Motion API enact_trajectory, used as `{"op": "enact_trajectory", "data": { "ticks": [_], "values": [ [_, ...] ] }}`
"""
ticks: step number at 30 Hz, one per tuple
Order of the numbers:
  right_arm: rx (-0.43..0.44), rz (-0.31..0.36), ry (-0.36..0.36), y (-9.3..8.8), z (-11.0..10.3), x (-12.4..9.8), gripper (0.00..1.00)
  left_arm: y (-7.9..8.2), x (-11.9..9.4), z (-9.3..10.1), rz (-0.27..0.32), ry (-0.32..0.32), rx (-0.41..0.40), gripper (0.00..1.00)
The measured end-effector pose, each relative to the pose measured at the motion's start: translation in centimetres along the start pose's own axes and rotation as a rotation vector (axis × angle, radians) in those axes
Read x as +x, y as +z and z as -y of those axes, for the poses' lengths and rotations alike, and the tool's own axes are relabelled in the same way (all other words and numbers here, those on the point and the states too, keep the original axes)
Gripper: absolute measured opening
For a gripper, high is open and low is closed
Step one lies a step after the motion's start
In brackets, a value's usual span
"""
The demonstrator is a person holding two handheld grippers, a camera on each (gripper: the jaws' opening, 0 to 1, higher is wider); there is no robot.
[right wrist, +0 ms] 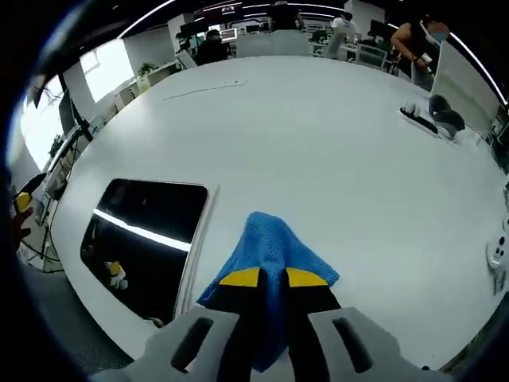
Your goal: Wipe the mirror surface with the cleaning cloth until all visible marks leave the cleaned area.
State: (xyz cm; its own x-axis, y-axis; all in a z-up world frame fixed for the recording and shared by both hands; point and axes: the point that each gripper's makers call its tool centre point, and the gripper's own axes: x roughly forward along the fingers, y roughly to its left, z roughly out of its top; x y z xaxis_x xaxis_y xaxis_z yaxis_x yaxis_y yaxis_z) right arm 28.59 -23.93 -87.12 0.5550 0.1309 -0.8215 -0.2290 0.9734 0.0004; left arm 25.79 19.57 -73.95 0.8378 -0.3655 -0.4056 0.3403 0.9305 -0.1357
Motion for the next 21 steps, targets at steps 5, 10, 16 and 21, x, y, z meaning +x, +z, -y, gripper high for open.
{"op": "enact_trajectory", "data": {
  "ticks": [5,10,16,21],
  "values": [
    [-0.004,-0.007,-0.001,0.1,0.0,0.1,0.01,0.5,0.2,-0.6,0.004,0.004,0.007,0.99],
    [0.050,-0.049,0.000,0.2,0.3,0.3,0.00,-0.2,0.5,-0.6,-0.025,0.010,0.025,0.99],
    [0.118,-0.049,0.011,0.2,0.3,0.4,0.00,-0.5,0.4,0.0,-0.027,-0.010,0.045,0.99],
    [0.125,-0.064,0.028,0.6,0.4,0.0,0.00,-0.5,0.4,0.0,-0.029,-0.015,0.054,0.99]
  ]
}}
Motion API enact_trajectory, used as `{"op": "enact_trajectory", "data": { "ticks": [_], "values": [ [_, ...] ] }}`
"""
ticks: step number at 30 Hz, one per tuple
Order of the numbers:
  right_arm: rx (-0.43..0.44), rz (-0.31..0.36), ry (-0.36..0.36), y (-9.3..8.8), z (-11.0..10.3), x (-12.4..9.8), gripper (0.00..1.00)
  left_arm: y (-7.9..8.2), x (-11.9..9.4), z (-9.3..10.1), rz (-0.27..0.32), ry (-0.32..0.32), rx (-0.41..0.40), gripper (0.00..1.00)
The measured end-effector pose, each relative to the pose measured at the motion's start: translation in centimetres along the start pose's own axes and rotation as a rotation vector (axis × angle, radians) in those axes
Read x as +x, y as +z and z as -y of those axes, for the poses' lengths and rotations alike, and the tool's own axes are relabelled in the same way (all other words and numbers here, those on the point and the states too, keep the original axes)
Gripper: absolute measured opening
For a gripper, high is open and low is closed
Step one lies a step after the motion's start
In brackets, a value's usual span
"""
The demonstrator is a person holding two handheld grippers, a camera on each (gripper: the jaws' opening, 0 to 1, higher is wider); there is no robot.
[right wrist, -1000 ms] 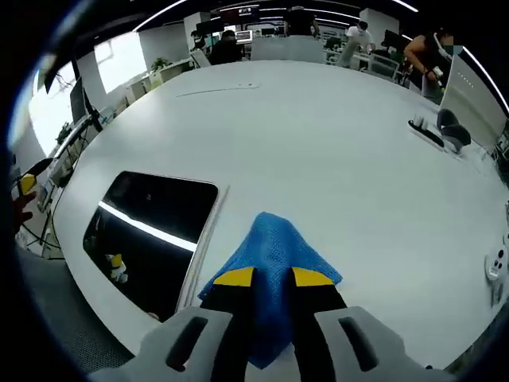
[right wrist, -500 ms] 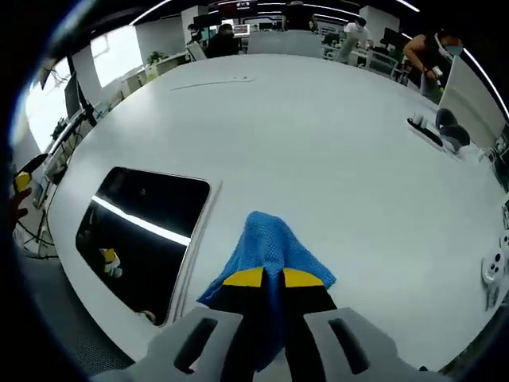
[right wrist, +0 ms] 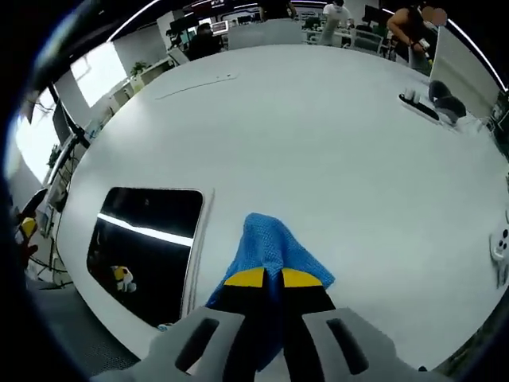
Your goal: Wipe the mirror surface with the cleaning cloth until all visible marks leave the cleaned area.
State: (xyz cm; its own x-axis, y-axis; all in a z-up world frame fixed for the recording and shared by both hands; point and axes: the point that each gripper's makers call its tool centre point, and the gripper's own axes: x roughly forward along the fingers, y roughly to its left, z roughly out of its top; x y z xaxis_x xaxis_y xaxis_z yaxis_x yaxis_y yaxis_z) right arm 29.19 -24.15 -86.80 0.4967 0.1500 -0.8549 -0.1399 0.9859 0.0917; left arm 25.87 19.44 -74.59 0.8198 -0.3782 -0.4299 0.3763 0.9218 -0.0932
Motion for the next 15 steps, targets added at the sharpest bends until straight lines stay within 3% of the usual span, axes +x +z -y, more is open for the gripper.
{"op": "enact_trajectory", "data": {
  "ticks": [6,9,12,15],
  "values": [
    [-0.020,-0.011,0.013,0.5,-0.6,-0.3,0.00,0.1,0.1,0.0,0.004,-0.009,0.001,0.99],
    [0.077,-0.006,0.044,0.9,-1.2,-0.4,0.00,0.2,0.2,0.2,0.004,-0.020,0.004,0.99],
    [0.020,0.012,0.021,1.8,-1.2,-0.6,0.00,0.2,0.4,0.3,0.000,-0.024,0.008,0.99],
    [0.059,0.030,0.044,2.9,-1.7,-0.9,0.00,0.4,0.6,0.4,0.000,-0.026,0.012,0.99]
  ]
}}
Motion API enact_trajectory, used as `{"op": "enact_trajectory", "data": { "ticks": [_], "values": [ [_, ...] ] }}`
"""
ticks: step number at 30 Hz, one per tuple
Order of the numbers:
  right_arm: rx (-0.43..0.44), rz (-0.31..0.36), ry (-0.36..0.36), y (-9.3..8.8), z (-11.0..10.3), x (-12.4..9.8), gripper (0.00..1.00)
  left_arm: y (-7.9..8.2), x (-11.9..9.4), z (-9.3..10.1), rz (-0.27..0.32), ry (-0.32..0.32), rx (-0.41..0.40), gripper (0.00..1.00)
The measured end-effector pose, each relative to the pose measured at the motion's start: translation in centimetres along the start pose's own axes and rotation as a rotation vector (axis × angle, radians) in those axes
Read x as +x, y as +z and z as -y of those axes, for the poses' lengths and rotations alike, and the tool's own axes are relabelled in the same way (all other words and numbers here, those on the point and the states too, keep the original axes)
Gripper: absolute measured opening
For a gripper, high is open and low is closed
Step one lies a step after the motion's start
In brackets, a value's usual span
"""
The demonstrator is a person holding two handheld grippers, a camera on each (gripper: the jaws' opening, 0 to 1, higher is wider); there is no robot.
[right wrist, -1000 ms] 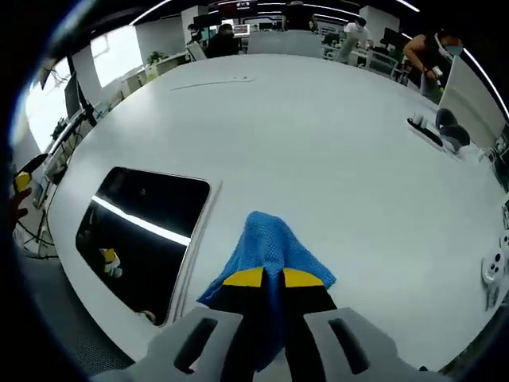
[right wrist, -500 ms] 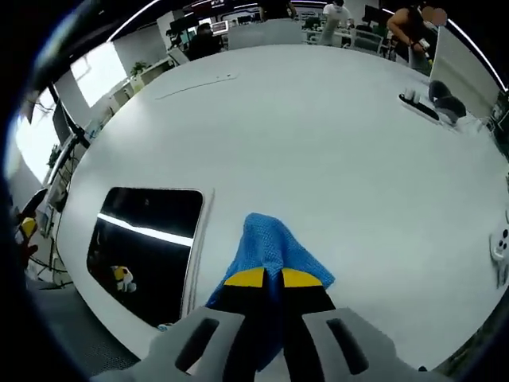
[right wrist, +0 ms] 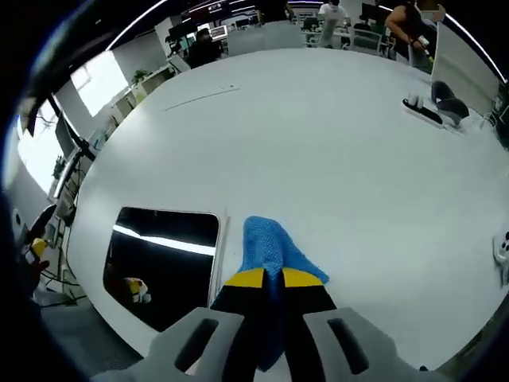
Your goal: Wipe the mirror surface with the cleaning cloth until all visible marks leave the cleaned area.
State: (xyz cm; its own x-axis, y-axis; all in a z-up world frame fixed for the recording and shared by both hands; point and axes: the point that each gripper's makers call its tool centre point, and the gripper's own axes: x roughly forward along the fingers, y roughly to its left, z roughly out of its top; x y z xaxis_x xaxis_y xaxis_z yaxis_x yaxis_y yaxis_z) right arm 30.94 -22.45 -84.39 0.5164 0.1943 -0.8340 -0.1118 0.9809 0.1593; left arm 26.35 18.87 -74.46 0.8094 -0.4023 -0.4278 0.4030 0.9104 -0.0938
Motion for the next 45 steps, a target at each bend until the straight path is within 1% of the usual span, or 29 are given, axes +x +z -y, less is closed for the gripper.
{"op": "enact_trajectory", "data": {
  "ticks": [3,5,7,10,13,15,18,22,25,27,29,30,32,33,40,45],
  "values": [
    [-0.005,-0.009,0.017,0.4,-0.7,0.1,0.00,0.2,0.1,0.0,0.001,-0.001,0.006,0.99],
    [-0.001,-0.006,0.023,0.9,-1.2,0.1,0.00,0.3,0.1,-0.1,0.005,-0.001,0.005,0.99],
    [0.013,-0.006,0.043,1.4,-1.9,0.3,0.00,0.2,0.1,0.0,0.002,-0.003,0.008,0.99],
    [0.013,-0.021,0.065,1.5,-3.1,0.8,0.00,0.0,0.1,0.0,-0.003,-0.002,0.008,0.99],
    [0.002,-0.027,0.070,1.9,-4.0,1.4,0.00,0.0,0.1,-0.1,0.000,-0.001,0.004,0.99],
    [-0.004,-0.027,0.074,2.2,-4.5,1.9,0.00,0.0,0.1,0.1,-0.005,-0.009,0.016,0.99],
    [-0.002,-0.035,0.077,2.2,-5.1,2.4,0.00,-0.2,0.3,0.1,-0.017,-0.013,0.022,0.99],
    [-0.013,-0.042,0.076,2.2,-5.6,3.3,0.00,0.3,0.4,0.2,-0.012,-0.014,0.028,0.99],
    [-0.030,-0.044,0.074,2.2,-6.1,3.8,0.00,0.0,0.4,0.3,-0.021,-0.018,0.035,0.99],
    [-0.025,-0.047,0.079,2.1,-6.4,4.1,0.00,-0.2,0.3,0.5,-0.028,-0.022,0.047,0.99],
    [-0.025,-0.058,0.074,1.7,-6.7,4.3,0.00,-0.3,0.2,0.2,-0.031,-0.007,0.067,0.99],
    [-0.036,-0.072,0.071,1.3,-6.8,4.3,0.00,-0.2,0.2,-0.1,-0.024,0.002,0.064,0.99],
    [-0.045,-0.074,0.060,1.2,-6.9,4.5,0.00,-0.1,0.3,-0.4,-0.012,0.004,0.038,0.99],
    [-0.047,-0.074,0.056,1.3,-6.8,4.5,0.00,-0.1,0.3,-0.5,-0.012,0.005,0.038,0.99],
    [-0.019,-0.087,0.058,1.4,-7.1,4.6,0.00,0.1,0.4,-0.3,-0.002,0.003,0.027,0.99],
    [-0.030,-0.094,0.066,1.4,-8.1,4.9,0.00,-0.4,0.4,-0.4,-0.009,0.009,0.036,0.99]
  ]
}}
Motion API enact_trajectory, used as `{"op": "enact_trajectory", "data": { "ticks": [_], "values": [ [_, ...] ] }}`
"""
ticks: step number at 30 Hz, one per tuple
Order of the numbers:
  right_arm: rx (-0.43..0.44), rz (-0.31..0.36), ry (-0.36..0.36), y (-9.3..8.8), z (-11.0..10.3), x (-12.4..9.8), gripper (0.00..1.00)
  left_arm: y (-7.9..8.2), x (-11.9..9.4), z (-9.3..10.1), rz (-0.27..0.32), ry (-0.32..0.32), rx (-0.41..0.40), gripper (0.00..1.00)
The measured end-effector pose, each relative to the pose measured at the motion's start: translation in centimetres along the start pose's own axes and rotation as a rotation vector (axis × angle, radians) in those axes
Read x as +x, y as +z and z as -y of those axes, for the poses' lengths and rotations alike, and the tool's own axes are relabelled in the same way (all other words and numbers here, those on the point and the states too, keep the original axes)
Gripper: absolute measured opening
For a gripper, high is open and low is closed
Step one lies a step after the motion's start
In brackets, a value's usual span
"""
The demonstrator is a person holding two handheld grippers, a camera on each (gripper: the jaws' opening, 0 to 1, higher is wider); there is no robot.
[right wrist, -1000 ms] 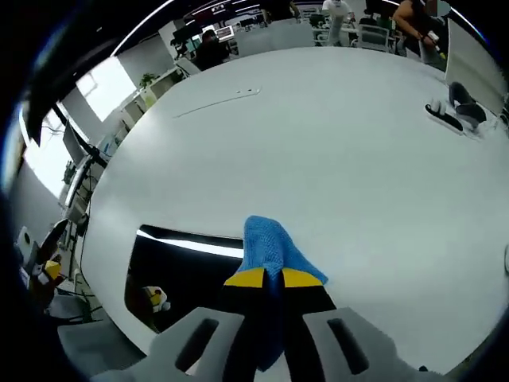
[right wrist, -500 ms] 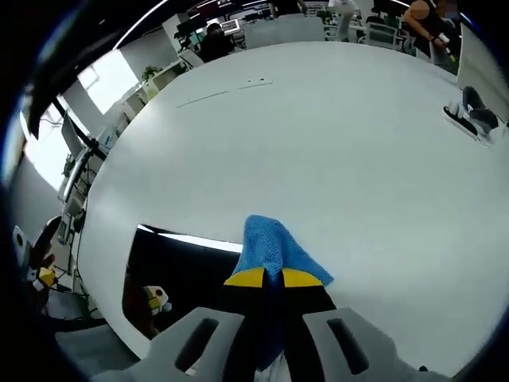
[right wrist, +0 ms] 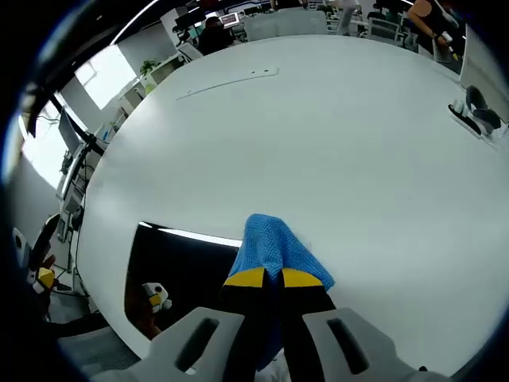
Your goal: Wipe the mirror surface with the cleaning cloth until all visible marks leave the cleaned area.
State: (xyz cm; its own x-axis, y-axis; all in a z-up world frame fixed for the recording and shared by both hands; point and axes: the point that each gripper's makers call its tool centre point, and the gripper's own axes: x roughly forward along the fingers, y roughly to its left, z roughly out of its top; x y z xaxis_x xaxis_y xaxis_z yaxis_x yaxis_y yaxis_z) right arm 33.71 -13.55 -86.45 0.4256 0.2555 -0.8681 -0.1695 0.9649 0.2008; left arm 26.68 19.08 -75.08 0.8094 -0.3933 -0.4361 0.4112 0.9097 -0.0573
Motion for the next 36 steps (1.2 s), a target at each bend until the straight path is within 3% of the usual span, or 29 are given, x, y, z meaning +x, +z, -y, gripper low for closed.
{"op": "enact_trajectory", "data": {
  "ticks": [14,36],
  "values": [
    [-0.007,-0.028,0.018,0.2,-2.6,0.8,0.00,0.6,1.2,-0.1,-0.001,-0.021,0.030,0.99],
    [-0.054,-0.053,0.056,0.5,-6.8,1.9,0.00,-0.4,1.6,0.0,-0.026,-0.041,0.014,0.99]
  ]
}}
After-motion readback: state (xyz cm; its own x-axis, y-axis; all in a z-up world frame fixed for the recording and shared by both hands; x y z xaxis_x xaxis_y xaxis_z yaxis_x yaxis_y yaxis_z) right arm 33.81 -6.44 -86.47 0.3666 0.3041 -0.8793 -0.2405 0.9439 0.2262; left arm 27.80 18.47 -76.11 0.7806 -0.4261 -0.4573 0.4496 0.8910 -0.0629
